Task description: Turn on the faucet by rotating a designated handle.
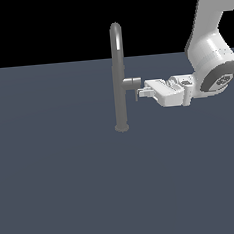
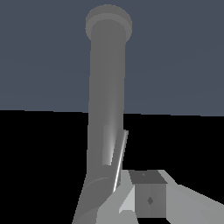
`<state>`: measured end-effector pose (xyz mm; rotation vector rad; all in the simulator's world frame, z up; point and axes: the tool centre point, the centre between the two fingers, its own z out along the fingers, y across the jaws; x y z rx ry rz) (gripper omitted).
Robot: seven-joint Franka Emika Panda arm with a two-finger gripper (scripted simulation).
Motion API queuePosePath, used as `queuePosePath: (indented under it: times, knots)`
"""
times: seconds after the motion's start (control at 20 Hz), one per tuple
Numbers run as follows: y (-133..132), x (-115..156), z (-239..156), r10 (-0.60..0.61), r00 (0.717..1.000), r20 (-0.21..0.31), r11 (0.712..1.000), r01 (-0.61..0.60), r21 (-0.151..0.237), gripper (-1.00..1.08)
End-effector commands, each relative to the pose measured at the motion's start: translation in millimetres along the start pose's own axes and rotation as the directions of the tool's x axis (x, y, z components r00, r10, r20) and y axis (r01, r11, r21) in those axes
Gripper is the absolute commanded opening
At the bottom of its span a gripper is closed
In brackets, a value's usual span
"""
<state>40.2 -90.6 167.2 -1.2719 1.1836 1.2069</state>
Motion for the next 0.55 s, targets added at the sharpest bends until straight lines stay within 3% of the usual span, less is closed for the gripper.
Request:
queuePosePath:
  times: [0.0, 0.5]
  knots:
    - [-13.0, 7.4, 10.6, -0.001, 1.0, 0.006, 1.0, 0.001, 0.013, -1.0]
    - [-33.8, 31.8, 10.6, 0.021, 1.0, 0.023, 0.997, -0.022, 0.072, -1.0]
